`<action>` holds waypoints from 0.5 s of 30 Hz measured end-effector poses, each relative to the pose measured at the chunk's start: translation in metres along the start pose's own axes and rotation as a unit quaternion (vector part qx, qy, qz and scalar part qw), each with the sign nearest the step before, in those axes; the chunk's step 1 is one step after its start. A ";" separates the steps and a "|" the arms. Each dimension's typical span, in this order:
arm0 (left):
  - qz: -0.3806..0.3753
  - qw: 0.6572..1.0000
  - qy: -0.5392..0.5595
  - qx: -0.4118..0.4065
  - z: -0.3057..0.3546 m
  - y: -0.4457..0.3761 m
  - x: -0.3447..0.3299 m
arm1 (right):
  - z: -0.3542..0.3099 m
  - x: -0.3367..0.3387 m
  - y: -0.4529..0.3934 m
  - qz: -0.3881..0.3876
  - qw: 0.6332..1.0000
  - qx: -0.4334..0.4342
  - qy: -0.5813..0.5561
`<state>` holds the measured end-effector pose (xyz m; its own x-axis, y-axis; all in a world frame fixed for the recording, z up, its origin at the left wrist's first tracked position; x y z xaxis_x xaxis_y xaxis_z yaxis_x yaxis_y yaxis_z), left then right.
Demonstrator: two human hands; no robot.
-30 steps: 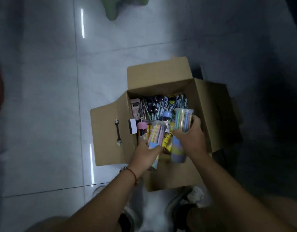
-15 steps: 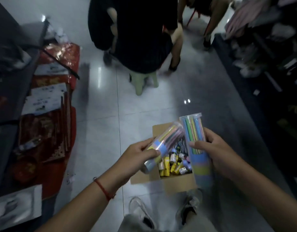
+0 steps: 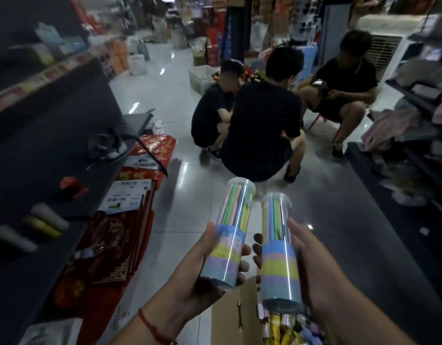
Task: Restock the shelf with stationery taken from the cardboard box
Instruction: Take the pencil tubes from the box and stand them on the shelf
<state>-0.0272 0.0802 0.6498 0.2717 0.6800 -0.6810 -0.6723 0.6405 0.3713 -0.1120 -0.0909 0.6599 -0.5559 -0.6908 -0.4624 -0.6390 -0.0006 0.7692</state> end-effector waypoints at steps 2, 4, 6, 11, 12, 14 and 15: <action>0.019 1.000 0.007 -0.016 0.006 0.009 0.001 | -0.005 -0.006 -0.001 -0.022 0.999 -0.016 0.027; 0.055 0.998 0.030 -0.031 0.012 0.021 0.003 | -0.012 -0.014 -0.003 -0.050 0.997 -0.045 0.043; 0.097 0.993 0.031 -0.060 0.017 0.034 0.011 | -0.015 -0.024 -0.007 -0.075 0.994 -0.061 0.059; 0.237 0.956 0.016 -0.170 0.015 0.073 0.045 | -0.002 -0.049 -0.040 -0.091 0.949 0.024 0.300; 0.256 0.948 0.025 -0.186 0.015 0.082 0.051 | 0.003 -0.057 -0.047 -0.093 0.927 0.052 0.361; 0.290 0.932 0.030 -0.214 0.016 0.100 0.065 | 0.013 -0.078 -0.058 -0.106 0.876 0.106 0.459; 0.307 0.923 0.021 -0.230 0.018 0.109 0.074 | 0.019 -0.090 -0.063 -0.120 0.850 0.136 0.495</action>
<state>-0.0677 0.2065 0.6514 -0.2777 0.8442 -0.4585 -0.9147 -0.0865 0.3947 -0.0319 -0.0156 0.6448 0.2413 -0.9644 0.1086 -0.8446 -0.1536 0.5130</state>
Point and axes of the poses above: each hand's wrist, its own y-axis away from the middle knuckle, its own x-axis out of the back of the hand, z = x × y, the point moved 1 cm from there along -y, towards the middle knuckle, and after that the axes turned 13 degrees about -x, right-handed, at the moved point
